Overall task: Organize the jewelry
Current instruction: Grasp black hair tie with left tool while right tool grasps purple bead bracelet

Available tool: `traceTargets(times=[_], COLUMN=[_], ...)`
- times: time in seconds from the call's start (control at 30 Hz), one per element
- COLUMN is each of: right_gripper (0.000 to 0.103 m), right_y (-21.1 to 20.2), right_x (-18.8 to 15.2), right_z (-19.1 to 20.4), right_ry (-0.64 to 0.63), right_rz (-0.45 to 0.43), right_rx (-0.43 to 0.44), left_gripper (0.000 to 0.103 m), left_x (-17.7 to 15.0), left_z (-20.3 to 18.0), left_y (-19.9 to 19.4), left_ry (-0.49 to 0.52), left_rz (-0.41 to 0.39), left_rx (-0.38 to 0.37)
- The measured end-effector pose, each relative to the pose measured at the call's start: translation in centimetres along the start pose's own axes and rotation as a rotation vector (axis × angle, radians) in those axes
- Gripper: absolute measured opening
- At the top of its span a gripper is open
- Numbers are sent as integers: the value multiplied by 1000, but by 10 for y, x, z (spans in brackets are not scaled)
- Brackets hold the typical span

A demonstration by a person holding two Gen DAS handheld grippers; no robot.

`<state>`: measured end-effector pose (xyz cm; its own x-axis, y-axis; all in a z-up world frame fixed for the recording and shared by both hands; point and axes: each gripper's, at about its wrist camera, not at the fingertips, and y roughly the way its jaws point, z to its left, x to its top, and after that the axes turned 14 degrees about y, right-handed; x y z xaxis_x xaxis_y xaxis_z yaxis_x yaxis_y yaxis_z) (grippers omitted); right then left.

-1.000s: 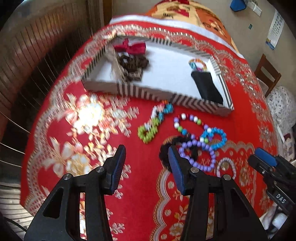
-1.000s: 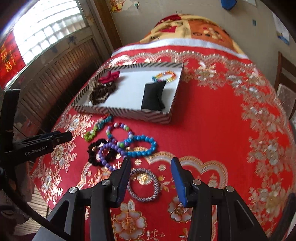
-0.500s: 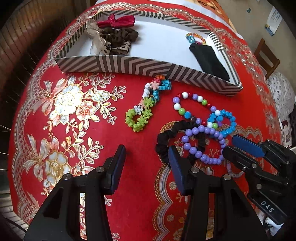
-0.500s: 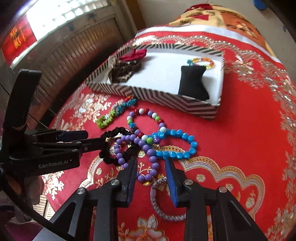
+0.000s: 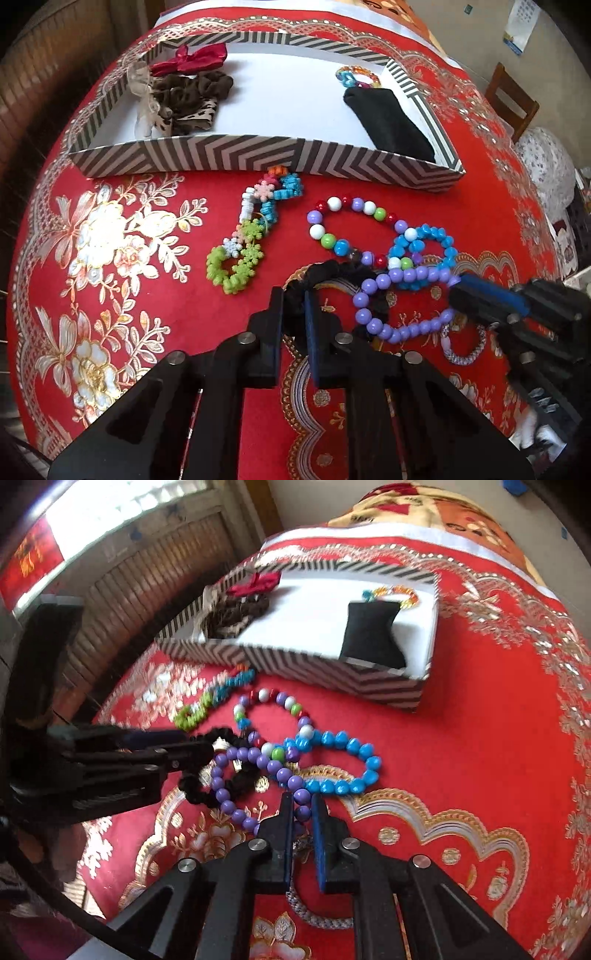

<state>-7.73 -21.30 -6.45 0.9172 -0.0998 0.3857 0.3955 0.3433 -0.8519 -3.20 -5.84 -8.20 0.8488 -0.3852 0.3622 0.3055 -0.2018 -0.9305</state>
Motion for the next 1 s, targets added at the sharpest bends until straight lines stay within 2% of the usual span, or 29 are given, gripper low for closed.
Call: traceTargets(times=[0.1, 0.27, 0.7, 1.0], right_gripper=[9, 9, 9, 8], right_y=[-17, -43, -73, -74], right_x=[6, 19, 56, 79], right_z=[4, 8, 22, 38], right_ry=[-4, -5, -48, -82], right_rz=[-44, -105, -198, -223], right_rx=[10, 27, 37, 29], left_gripper=[7, 7, 7, 7], left_x=[0, 3, 35, 58], left_z=[6, 12, 35, 47], left_y=[-4, -27, -91, -98], left_ry=[-44, -66, -67, -57], left_rz=[7, -41, -188, -220], left_rx=[-61, -70, 11, 46])
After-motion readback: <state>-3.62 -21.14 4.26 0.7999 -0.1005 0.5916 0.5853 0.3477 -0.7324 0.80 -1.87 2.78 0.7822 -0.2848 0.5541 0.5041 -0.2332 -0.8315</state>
